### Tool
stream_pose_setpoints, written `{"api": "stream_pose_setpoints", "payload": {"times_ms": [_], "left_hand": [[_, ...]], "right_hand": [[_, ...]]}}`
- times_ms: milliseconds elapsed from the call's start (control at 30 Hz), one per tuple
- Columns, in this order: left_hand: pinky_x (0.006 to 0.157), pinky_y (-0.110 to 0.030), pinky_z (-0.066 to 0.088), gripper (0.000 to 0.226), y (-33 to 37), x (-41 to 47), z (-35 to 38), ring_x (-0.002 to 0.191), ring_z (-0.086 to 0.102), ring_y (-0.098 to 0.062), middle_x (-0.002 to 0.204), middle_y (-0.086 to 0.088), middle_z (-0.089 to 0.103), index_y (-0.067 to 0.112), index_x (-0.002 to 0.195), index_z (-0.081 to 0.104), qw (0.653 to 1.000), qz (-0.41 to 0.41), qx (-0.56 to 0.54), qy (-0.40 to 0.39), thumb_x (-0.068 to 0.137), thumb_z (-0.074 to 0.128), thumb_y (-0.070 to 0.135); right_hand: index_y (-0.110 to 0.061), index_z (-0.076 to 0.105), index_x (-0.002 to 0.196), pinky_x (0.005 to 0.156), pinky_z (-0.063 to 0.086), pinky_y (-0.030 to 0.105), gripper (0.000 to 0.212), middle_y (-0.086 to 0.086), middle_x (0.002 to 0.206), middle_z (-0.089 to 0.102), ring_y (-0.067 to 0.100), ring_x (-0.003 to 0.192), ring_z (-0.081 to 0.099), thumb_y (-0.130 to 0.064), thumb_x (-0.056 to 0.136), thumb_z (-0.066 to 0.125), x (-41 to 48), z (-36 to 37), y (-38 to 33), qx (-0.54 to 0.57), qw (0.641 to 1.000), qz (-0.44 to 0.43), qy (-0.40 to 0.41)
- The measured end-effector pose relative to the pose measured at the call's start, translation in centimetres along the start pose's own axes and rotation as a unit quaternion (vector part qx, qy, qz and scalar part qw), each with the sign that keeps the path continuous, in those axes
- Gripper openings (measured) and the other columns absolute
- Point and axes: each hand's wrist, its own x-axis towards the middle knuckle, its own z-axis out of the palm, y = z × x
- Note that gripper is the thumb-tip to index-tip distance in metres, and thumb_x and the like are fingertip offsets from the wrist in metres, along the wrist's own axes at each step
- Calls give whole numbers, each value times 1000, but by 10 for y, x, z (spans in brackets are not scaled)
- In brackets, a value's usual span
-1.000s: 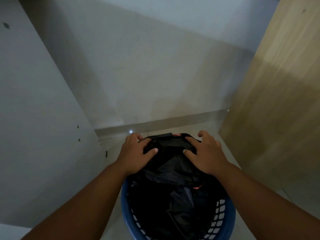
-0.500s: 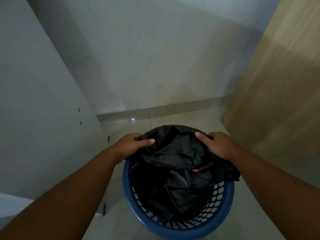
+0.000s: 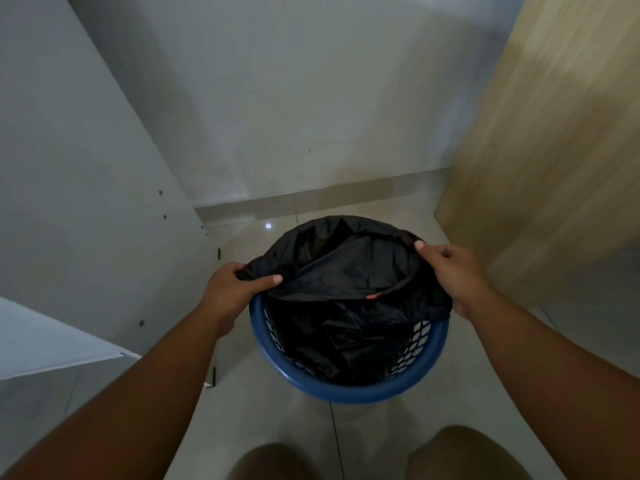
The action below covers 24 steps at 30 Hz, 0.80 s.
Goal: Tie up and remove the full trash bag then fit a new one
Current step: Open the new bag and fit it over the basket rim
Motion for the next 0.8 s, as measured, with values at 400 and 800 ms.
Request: {"api": "stream_pose_setpoints", "payload": {"times_ms": [400, 800], "left_hand": [[87, -38, 59, 35, 20, -16, 17, 90, 76, -27, 91, -6, 80, 12, 94, 75, 995, -39, -93, -8, 73, 89, 36], [75, -28, 60, 39, 24, -6, 24, 83, 75, -19, 93, -3, 79, 12, 100, 77, 1000, -6, -15, -23, 72, 89, 37]], "right_hand": [[-22, 71, 105, 81, 55, 31, 22, 0, 100, 74, 15, 94, 69, -41, 96, 63, -7, -9, 0, -26, 998, -59, -19], [1, 73, 97, 91, 56, 44, 57, 17, 100, 73, 27, 93, 68, -52, 99, 50, 7, -11, 16, -72, 997, 28, 31]]}}
